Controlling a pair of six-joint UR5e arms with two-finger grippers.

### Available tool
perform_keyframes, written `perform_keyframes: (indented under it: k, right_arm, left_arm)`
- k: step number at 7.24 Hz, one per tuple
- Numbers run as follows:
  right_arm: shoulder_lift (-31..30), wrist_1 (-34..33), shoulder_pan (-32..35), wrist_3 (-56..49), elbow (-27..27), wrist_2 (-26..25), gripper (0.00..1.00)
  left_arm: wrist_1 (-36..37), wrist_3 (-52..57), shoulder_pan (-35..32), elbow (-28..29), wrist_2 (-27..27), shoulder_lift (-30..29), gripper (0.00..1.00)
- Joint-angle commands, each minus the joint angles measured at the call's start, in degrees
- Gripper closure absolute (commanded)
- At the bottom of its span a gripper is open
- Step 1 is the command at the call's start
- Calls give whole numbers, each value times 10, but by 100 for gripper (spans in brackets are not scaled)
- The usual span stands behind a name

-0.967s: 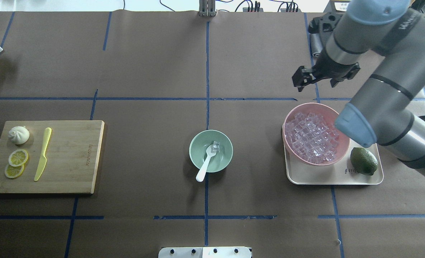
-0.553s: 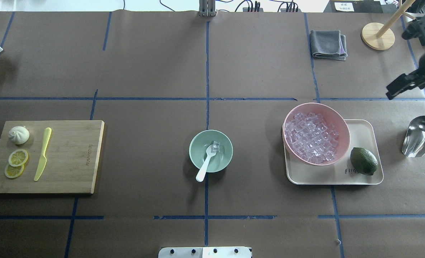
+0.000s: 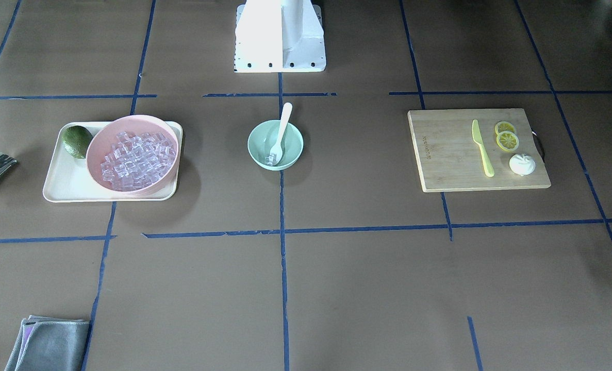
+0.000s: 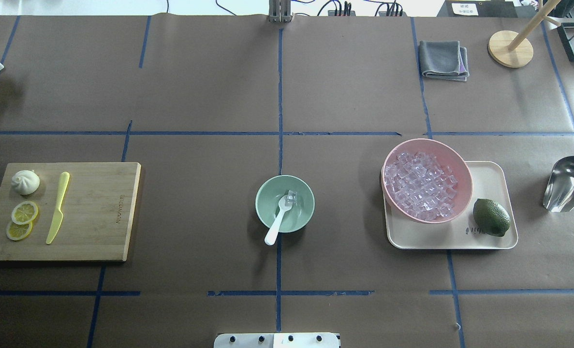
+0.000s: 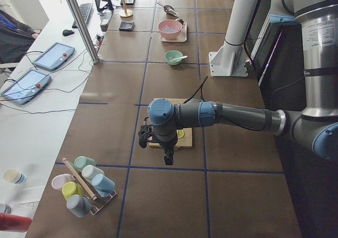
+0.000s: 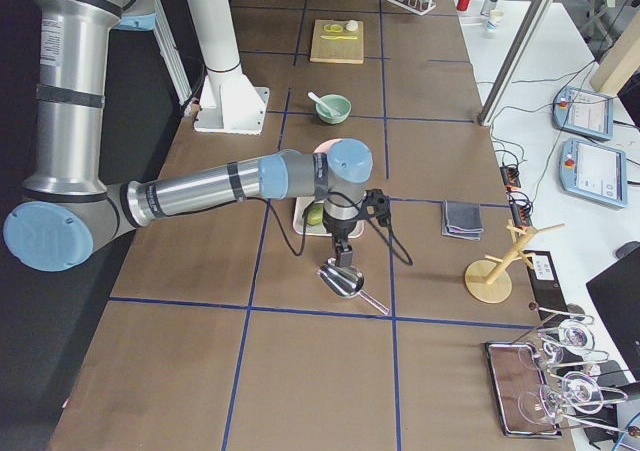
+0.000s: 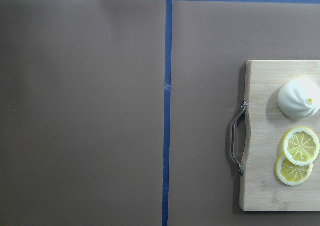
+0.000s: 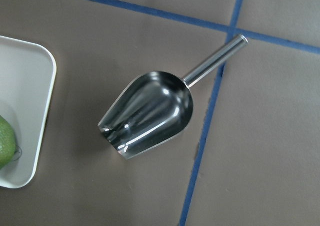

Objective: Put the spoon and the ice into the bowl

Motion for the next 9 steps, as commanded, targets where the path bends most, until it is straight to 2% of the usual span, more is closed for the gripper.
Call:
perform_keyframes:
  k: [1, 9]
  right_arm:
    - [-12, 1, 18, -2, -12, 3, 0]
    - [-9, 1, 18, -1, -15, 3, 0]
  left_arm:
    - [0, 2, 0, -1, 2, 4, 0]
    - [1, 2, 0, 6, 5, 3, 0]
